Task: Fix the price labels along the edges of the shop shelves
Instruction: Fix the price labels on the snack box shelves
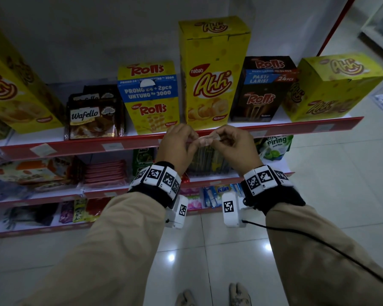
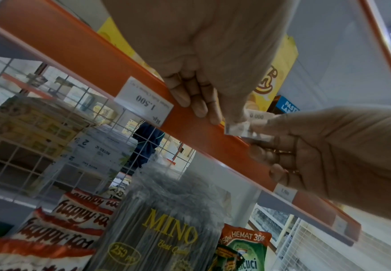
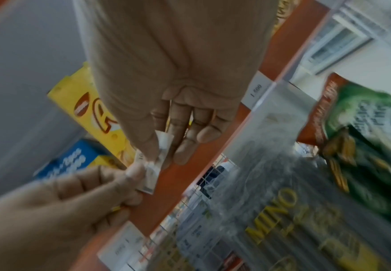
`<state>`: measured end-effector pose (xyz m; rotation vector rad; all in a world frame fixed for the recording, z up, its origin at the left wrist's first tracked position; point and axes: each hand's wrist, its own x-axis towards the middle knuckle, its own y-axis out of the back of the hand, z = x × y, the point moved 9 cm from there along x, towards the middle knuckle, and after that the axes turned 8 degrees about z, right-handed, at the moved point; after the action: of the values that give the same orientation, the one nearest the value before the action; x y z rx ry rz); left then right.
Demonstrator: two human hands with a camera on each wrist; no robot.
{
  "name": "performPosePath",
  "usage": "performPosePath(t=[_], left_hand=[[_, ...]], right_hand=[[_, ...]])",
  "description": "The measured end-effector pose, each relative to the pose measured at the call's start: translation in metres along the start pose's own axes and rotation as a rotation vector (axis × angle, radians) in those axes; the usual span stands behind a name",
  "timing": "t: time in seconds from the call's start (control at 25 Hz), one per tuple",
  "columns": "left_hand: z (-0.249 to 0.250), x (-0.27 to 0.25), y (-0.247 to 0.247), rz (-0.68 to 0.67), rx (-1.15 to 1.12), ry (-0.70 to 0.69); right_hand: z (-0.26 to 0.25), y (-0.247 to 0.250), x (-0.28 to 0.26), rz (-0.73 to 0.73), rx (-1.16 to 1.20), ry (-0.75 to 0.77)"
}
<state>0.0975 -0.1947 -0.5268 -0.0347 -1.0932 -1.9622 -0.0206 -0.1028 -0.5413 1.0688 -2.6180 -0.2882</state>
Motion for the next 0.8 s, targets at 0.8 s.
performPosePath(t=[0.8], left_hand=[[0.005, -0.001, -0.006, 0.053, 0.120, -0.050]], right_hand=[[-0.027, 0.014, 0.020, 0.044, -0.495, 0.338]])
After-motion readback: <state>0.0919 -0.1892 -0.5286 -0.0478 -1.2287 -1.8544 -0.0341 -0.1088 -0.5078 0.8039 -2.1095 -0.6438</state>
